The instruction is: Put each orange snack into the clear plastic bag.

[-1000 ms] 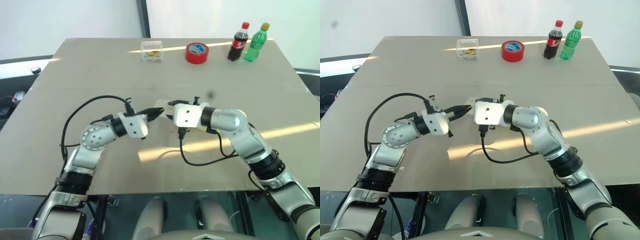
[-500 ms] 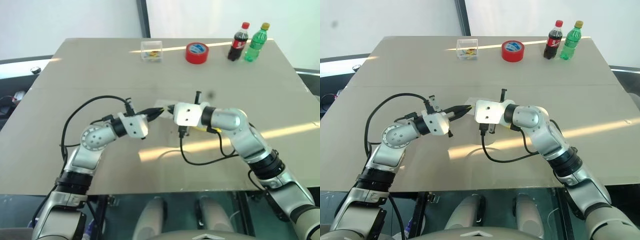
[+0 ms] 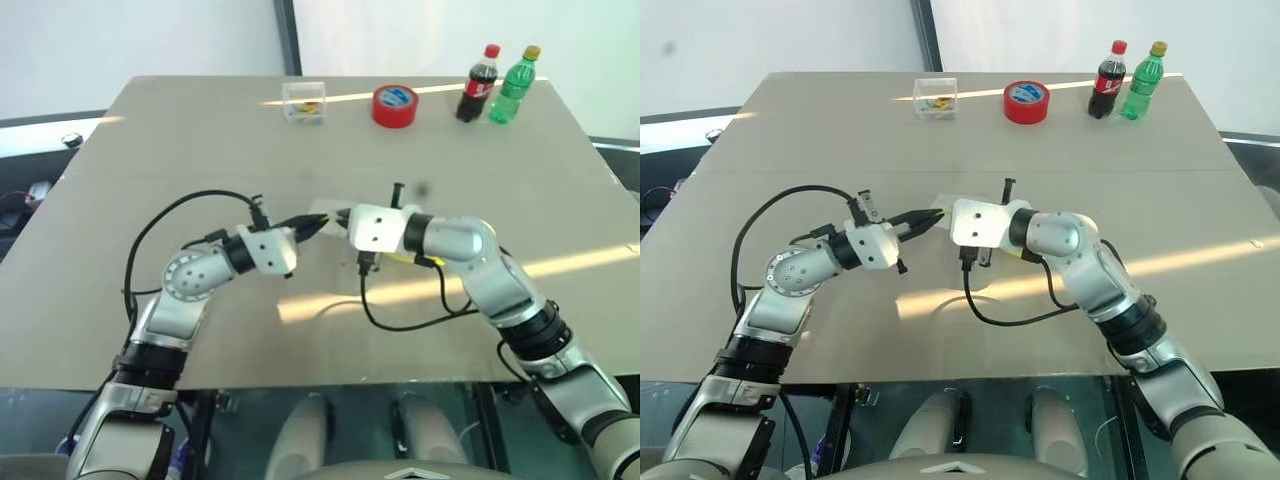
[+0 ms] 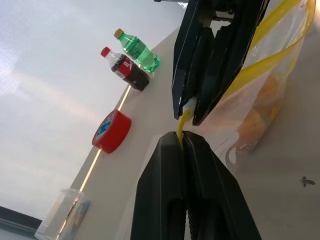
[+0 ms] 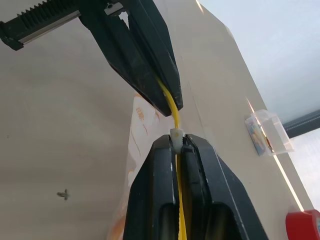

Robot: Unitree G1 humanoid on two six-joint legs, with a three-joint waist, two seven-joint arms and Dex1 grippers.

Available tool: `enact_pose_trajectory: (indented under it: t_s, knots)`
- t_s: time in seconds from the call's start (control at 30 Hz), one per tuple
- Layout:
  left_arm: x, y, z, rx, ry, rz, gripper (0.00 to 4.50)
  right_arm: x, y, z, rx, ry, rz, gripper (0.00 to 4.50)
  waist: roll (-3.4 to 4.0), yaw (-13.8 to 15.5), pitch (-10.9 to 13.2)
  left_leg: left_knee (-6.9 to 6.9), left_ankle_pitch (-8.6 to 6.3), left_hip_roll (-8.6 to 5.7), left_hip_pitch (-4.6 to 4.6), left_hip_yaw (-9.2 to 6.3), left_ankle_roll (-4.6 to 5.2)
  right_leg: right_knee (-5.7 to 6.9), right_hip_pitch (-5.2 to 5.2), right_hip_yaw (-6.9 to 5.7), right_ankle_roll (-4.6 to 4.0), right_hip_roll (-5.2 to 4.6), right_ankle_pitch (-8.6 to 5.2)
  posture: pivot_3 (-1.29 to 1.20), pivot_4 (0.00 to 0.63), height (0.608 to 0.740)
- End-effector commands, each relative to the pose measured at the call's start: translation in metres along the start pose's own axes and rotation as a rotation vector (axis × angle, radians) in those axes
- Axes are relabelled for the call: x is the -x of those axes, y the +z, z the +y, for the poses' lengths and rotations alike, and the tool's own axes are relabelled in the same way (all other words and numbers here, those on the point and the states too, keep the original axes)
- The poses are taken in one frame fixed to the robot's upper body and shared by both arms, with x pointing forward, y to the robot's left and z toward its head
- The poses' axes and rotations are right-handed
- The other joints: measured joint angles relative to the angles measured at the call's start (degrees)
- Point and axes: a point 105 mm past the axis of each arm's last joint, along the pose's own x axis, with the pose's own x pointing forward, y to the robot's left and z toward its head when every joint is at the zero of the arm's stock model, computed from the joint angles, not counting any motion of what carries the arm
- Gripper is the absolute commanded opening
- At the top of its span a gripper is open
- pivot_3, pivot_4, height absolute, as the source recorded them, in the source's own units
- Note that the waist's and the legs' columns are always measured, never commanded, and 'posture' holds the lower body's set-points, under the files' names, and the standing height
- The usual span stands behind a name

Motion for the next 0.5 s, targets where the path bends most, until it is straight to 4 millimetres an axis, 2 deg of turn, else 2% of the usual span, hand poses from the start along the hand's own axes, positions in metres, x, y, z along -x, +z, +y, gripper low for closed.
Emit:
enact_pose_trajectory:
  t_s: [0.03,0.17,0.3,0.5]
  knots:
    - [0.011,0.004,0.035,0.005,0.156,-0.009,0.0,0.02,-0.021,-0.013,-0.02,-0.079,0.099,0.12,0.0,-0.02,0.0,0.0,0.0,0.0,0.0,0.0,0.0,0.0,0.0,0.0,0.0,-0.01,0.0,0.0,0.15,0.74]
    - [0.015,-0.001,0.043,0.046,0.199,0.007,0.0,0.039,-0.037,-0.017,-0.053,-0.129,0.173,0.12,0.0,-0.03,0.0,-0.02,0.0,0.0,0.0,0.0,0.0,0.0,0.0,0.0,0.0,0.0,0.0,0.0,0.15,0.74]
    - [0.015,-0.005,0.046,0.072,0.22,0.015,0.0,0.066,-0.058,-0.019,-0.083,-0.184,0.274,0.12,0.0,0.12,0.0,-0.03,0.0,0.0,0.0,0.0,0.0,-0.02,0.01,0.0,0.0,-0.02,0.0,0.0,0.15,0.74]
    - [0.015,-0.009,0.049,0.096,0.234,0.022,0.0,0.1,-0.075,-0.027,-0.081,-0.237,0.379,0.12,0.0,0.03,0.0,-0.07,0.0,-0.01,0.01,0.02,0.0,-0.02,0.01,0.01,0.0,-0.03,0.0,0.0,0.15,0.74]
